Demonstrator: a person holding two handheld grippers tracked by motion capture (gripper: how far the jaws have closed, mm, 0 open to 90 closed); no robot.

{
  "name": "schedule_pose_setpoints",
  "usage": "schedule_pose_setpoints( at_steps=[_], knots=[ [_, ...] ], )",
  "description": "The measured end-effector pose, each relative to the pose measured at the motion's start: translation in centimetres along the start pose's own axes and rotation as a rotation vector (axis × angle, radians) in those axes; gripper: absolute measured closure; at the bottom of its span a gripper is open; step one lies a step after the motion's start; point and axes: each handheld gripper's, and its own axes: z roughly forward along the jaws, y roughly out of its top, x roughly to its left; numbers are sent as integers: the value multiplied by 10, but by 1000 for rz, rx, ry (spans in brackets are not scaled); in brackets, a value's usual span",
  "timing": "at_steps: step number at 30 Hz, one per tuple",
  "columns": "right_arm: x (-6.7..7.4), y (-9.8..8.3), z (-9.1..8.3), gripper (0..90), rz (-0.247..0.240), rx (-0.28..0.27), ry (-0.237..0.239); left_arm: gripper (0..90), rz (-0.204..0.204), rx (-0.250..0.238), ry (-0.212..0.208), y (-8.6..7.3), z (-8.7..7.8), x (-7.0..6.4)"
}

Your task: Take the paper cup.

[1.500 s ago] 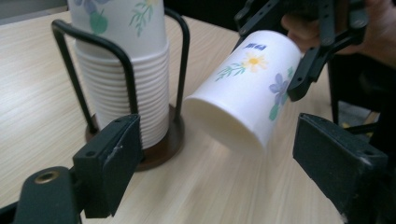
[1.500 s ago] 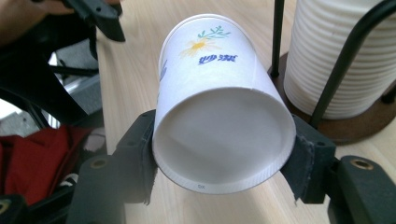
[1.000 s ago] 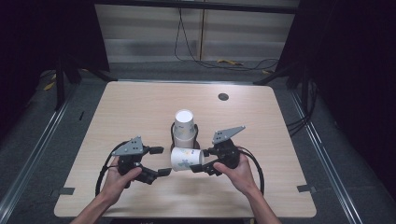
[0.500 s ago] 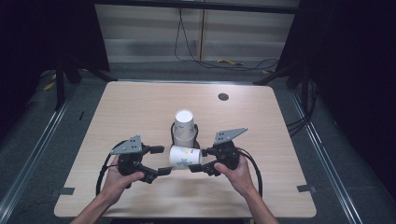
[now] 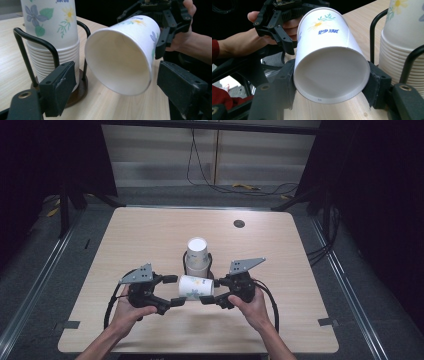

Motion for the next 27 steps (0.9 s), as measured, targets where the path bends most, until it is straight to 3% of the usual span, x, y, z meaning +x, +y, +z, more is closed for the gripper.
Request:
schedule_pose_setpoints(
  at_steps=[11, 27],
  knots=[
    [1, 0, 5, 368, -1, 19, 13, 154, 14, 5, -1, -4, 9, -1],
    [2, 0, 8, 368, -4, 28, 28, 194, 16, -28, -48, -5, 9, -1]
  ],
)
